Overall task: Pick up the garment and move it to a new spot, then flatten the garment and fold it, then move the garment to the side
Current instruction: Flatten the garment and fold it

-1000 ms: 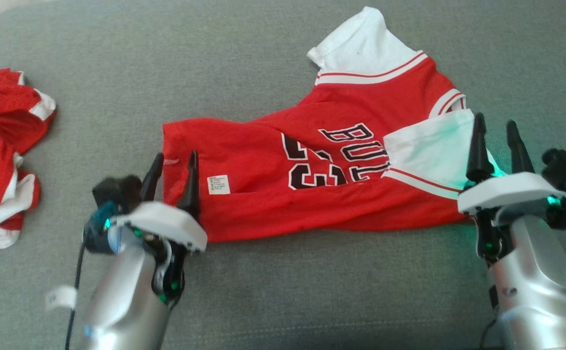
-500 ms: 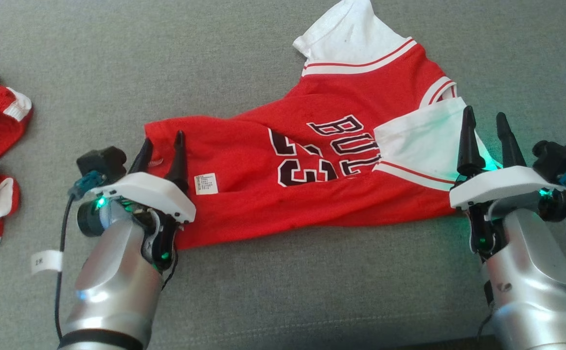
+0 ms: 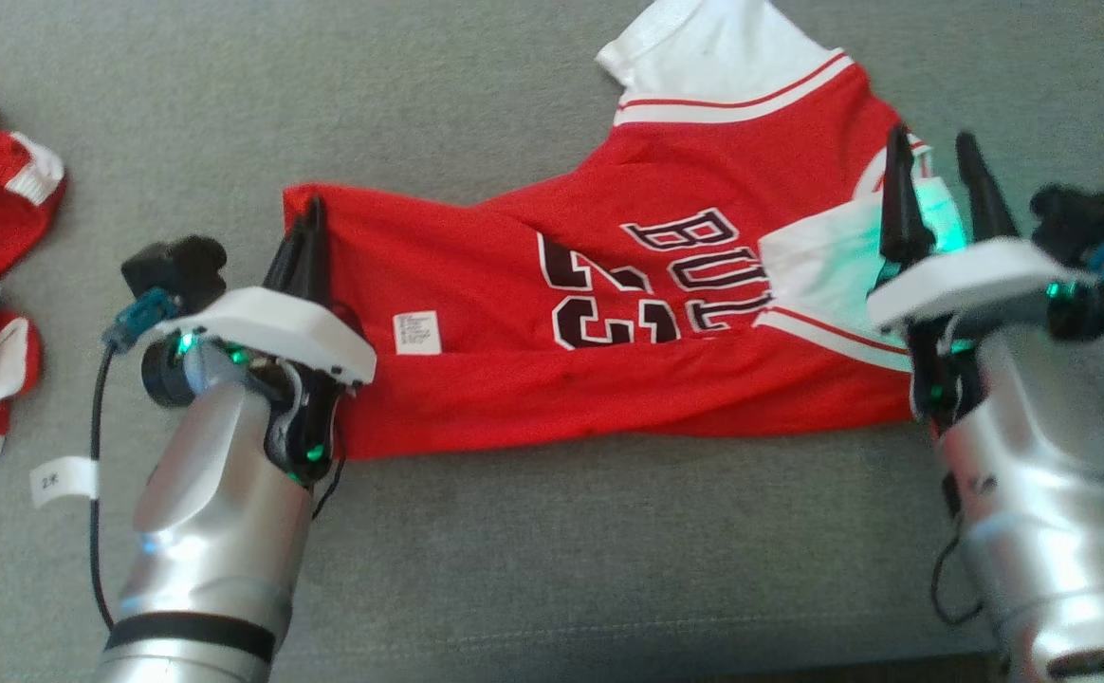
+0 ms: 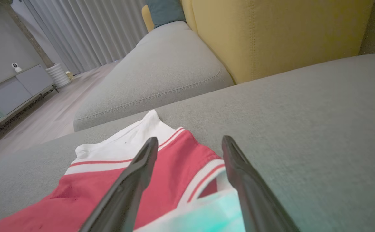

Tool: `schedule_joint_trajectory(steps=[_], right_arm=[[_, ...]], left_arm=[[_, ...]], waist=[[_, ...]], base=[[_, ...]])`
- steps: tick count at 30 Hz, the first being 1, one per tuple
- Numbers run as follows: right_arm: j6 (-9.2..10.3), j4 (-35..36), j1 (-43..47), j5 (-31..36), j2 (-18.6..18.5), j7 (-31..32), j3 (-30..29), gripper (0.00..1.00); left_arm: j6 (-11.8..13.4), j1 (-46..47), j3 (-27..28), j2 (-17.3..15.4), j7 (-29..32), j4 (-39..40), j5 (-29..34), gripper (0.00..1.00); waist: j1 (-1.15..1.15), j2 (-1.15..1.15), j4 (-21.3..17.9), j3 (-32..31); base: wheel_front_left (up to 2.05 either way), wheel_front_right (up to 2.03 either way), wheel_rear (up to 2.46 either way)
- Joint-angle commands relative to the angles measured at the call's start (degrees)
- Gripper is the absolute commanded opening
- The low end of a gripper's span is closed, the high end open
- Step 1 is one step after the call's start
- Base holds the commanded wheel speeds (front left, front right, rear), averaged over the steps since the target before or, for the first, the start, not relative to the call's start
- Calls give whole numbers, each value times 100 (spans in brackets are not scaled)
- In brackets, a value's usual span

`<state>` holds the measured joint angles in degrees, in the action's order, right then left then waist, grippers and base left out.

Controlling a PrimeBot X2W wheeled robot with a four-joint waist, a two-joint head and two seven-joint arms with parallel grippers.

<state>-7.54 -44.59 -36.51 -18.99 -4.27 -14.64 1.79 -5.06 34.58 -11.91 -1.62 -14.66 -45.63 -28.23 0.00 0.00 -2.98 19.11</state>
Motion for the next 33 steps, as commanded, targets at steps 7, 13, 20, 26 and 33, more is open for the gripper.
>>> schedule_joint_trajectory(steps=[7, 13, 20, 26, 33], right_arm=[[5, -459, -1314, 90, -298, 374, 305, 100], [5, -1230, -2161, 325, -565, 779, 345, 100], [5, -1986, -3070, 676, -917, 1314, 453, 100], [5, -2492, -3563, 1080, -1174, 1694, 585, 100], [5, -2763, -3753, 1523, -1308, 2160, 692, 29]], left_arm=[[41, 217, -82, -126, -34, 698, -42, 0], [117, 242, -667, -126, -34, 1011, -387, 0], [271, 337, -1217, -126, -34, 1354, -743, 0], [385, 384, -1568, -126, -34, 1558, -957, 0], [466, 468, -1735, -126, -34, 1676, -1082, 0]], waist=[[0, 0, 558, 405], [0, 0, 993, 677], [0, 0, 1391, 962], [0, 0, 1623, 1098], [0, 0, 1737, 1210]], base=[[0, 0, 0], [0, 0, 0], [0, 0, 0], [0, 0, 0], [0, 0, 0]])
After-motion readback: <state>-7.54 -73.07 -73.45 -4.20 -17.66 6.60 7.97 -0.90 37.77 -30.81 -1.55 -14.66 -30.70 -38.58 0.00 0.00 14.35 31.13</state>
